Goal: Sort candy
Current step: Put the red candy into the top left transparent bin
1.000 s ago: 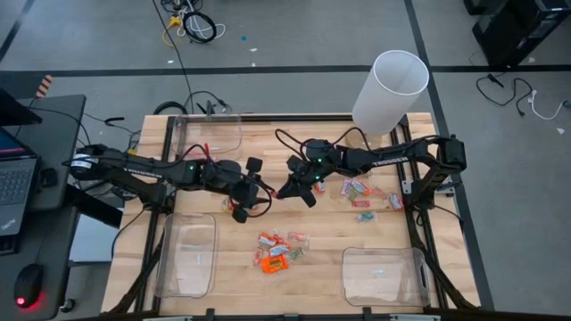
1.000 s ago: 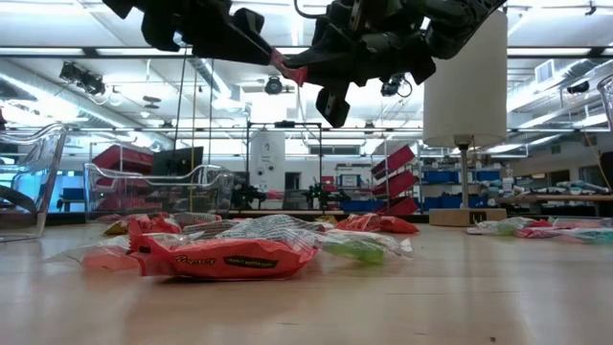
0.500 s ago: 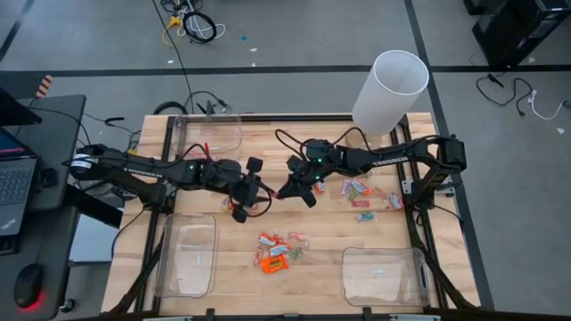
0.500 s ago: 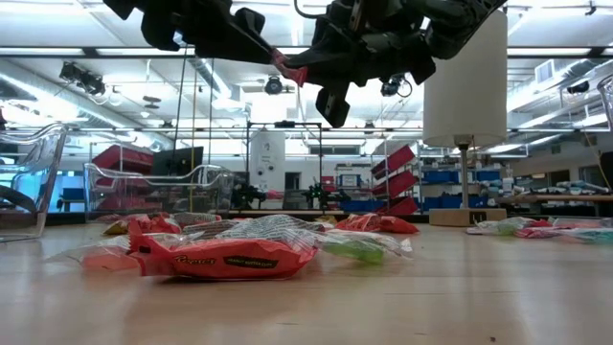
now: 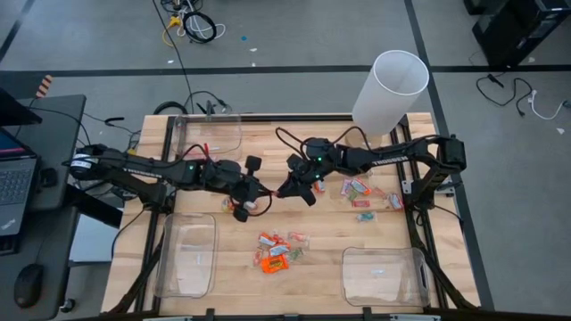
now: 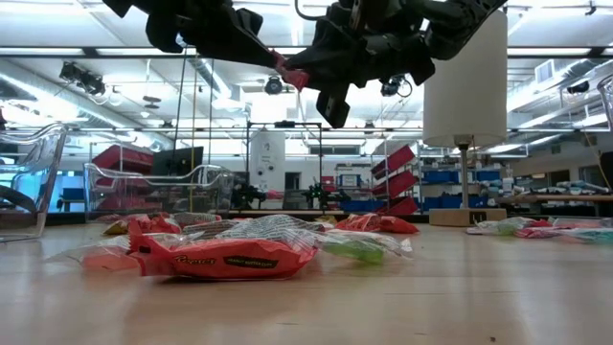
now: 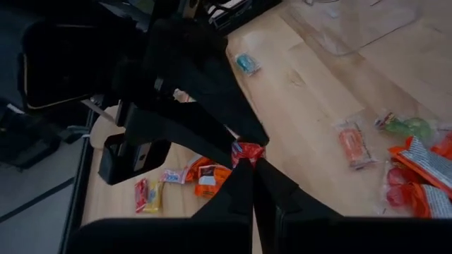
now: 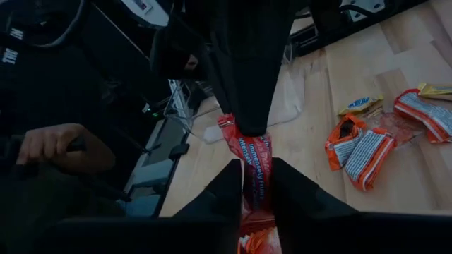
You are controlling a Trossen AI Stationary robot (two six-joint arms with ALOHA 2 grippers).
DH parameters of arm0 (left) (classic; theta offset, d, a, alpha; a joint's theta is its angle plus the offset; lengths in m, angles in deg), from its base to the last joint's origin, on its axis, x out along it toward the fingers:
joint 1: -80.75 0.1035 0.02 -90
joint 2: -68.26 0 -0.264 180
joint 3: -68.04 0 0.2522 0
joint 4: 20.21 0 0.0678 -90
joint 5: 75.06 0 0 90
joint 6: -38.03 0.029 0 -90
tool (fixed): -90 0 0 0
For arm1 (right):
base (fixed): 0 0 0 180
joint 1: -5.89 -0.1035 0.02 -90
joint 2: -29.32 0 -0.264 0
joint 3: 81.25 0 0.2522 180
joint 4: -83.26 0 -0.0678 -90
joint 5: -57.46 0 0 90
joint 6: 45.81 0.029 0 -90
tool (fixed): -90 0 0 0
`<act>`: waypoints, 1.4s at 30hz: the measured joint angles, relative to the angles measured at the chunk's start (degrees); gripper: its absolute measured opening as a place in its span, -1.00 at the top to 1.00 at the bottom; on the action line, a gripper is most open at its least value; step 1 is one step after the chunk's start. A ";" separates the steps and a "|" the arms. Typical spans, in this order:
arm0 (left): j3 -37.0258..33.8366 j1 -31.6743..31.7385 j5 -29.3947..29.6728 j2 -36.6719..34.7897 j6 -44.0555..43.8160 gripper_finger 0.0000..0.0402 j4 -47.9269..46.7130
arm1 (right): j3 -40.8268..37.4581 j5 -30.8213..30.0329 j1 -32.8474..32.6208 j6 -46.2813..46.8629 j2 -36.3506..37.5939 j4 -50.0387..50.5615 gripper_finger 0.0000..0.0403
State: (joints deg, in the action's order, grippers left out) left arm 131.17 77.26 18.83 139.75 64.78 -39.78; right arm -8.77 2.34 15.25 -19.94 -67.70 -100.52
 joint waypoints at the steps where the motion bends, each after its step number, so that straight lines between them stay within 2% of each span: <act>1: 0.00 0.02 0.13 -0.30 -0.25 0.99 -0.12 | 0.00 0.33 0.14 0.25 0.00 0.02 0.62; 4: 0.22 0.02 0.57 -1.19 -1.55 0.99 -0.47 | 0.07 1.10 0.56 1.08 0.00 0.92 0.53; 6: 0.64 0.02 1.45 -2.71 -2.52 0.99 -3.92 | 0.07 1.54 0.74 1.36 0.00 1.33 0.49; 15: 4.43 0.11 11.85 -11.32 -8.20 1.00 -18.75 | 0.07 2.26 0.88 0.06 0.00 3.37 0.46; 23: 5.46 3.18 21.08 -18.59 -12.43 1.00 -26.33 | 0.07 0.77 0.88 -3.72 0.00 5.07 0.47; 28: 5.46 8.87 21.80 -21.48 -16.64 1.00 -29.47 | 0.07 -1.03 0.85 -5.78 0.00 5.81 0.47; 37: 5.46 23.87 21.90 -21.78 -27.68 1.00 -38.19 | 0.07 -2.36 0.85 -8.47 0.00 6.64 0.48; 42: 5.42 32.69 18.95 -20.72 -30.02 1.00 -41.06 | 0.04 -2.47 0.85 -9.53 0.00 7.01 0.48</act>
State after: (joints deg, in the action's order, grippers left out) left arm 136.59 109.95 37.78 119.03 34.77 -80.84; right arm -8.73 -0.13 16.10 -29.47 -67.70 -93.50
